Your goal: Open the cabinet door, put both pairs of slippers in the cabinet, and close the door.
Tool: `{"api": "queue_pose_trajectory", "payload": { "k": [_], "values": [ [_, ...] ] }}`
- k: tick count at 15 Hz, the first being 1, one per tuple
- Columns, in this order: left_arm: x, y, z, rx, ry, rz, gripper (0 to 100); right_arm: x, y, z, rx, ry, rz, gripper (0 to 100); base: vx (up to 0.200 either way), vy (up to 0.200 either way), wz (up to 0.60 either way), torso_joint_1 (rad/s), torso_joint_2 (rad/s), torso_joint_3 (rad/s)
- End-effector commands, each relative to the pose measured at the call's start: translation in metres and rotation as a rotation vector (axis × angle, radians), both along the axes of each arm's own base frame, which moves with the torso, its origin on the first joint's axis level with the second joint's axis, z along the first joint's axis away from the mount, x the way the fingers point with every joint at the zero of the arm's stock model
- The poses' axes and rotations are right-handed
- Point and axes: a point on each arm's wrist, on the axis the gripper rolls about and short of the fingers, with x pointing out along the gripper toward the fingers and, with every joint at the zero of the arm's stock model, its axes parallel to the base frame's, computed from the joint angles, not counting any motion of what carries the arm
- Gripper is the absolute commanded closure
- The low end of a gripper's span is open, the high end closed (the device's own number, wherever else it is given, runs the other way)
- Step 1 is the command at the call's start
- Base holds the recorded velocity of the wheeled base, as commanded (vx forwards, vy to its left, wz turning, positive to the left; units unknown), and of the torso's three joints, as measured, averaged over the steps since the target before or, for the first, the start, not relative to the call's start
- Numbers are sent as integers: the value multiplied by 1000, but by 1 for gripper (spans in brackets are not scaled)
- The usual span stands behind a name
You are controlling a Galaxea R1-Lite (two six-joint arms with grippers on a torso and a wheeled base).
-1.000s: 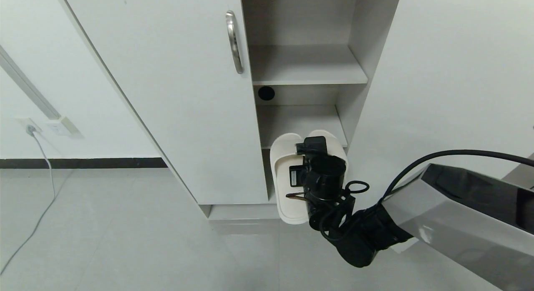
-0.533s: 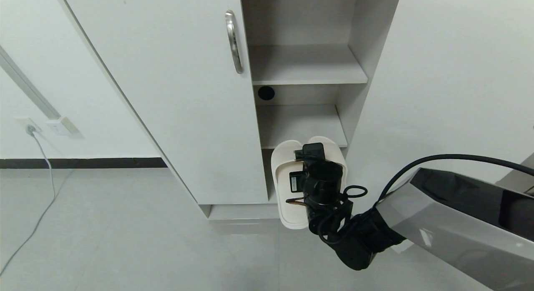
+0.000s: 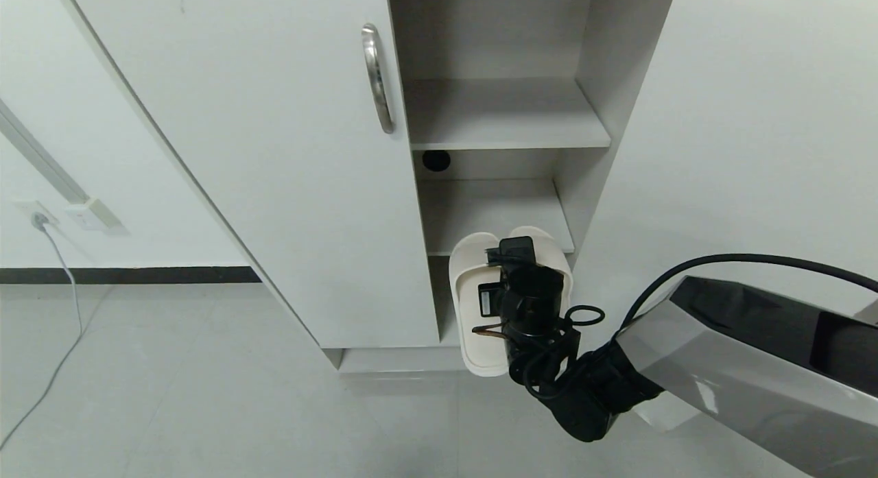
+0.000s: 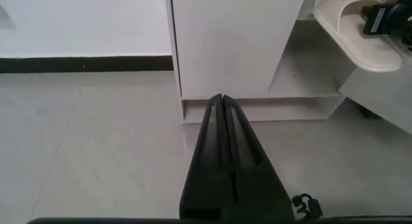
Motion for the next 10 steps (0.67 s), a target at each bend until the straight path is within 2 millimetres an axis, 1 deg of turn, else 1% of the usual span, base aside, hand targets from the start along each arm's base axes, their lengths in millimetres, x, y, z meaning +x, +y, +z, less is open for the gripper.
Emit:
{"api": "queue_pose_trajectory", "payload": {
  "k": [1, 7, 8, 10],
  "values": [
    [0, 0, 0, 0, 1, -1, 100, -1, 1, 0, 1, -1, 3, 100, 200, 0, 0, 12, 7, 2],
    [0, 0, 0, 0, 1, 1, 100, 1, 3, -5, -5, 3, 3, 100, 200, 0, 0, 5, 4, 1],
    [0, 0, 0, -2, 1, 1, 100, 2, 3, -6, -4, 2, 3, 100, 0, 0, 0, 0, 0, 0],
    [0, 0, 0, -2, 1, 1, 100, 10, 3, -11, -3, 2, -9, 100, 0, 0, 0, 0, 0, 0]
  ]
}}
